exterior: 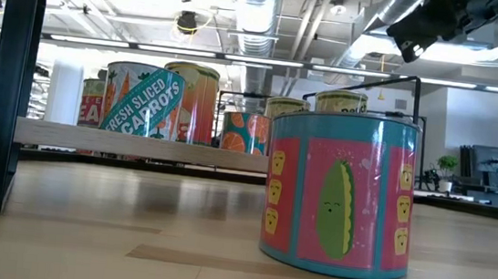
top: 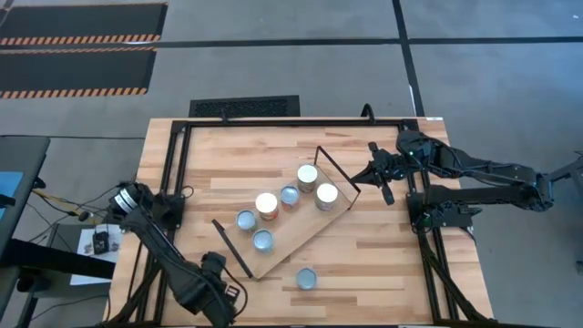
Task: Pick and place cans onto a shelf
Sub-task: Put the canned corn on the shelf aligned with the other canned corn
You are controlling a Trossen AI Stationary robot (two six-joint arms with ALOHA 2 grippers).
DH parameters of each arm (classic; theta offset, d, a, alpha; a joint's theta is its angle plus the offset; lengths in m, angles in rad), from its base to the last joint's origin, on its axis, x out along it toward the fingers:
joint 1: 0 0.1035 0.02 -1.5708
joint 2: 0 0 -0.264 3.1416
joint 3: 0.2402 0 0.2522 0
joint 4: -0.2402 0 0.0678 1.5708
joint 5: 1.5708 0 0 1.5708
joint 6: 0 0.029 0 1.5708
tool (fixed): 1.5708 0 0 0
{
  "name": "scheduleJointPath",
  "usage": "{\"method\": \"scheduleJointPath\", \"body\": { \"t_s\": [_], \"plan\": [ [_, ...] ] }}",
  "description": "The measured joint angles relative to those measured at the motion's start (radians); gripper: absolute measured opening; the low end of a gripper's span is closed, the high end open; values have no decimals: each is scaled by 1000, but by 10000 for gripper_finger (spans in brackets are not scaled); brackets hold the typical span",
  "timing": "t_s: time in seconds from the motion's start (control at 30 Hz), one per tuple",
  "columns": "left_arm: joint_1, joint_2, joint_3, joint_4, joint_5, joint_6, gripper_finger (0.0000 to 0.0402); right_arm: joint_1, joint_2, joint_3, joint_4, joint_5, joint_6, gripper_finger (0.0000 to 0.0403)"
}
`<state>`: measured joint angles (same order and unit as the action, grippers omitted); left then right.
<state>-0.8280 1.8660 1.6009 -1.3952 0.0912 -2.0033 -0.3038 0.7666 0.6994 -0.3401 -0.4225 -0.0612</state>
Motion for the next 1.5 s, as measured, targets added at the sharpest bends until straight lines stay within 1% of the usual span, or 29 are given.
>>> {"method": "scheduleJointPath", "body": {
  "t_s": [0.17,0.33,0.43,0.5,0.57,0.77,0.83,0.97,1.17,1.27,1.4,1.5],
  "plan": [
    [0,0,-54,2,51,-19,165,0,0,0,0,0,0,8],
    [0,0,-116,61,60,-4,165,0,0,0,0,0,0,8],
    [1,-9,-140,90,63,3,155,0,0,0,-1,0,6,8],
    [1,-9,-144,89,64,-3,140,0,0,0,-1,0,7,8],
    [1,-8,-144,78,66,-2,116,0,0,0,-1,0,8,8],
    [1,-6,-139,75,57,57,20,0,0,0,0,0,8,8],
    [1,-6,-133,74,52,79,8,0,0,0,0,0,8,8],
    [3,2,-97,45,43,146,2,0,0,0,0,0,9,8],
    [-3,4,-11,4,-15,203,0,0,0,0,0,10,38,8],
    [-10,3,37,-5,-46,210,0,0,0,0,0,31,79,8],
    [-36,2,118,-7,-109,237,0,0,0,0,-1,35,97,8],
    [-76,2,198,9,-213,289,0,0,0,0,-1,35,117,8]
  ]
}}
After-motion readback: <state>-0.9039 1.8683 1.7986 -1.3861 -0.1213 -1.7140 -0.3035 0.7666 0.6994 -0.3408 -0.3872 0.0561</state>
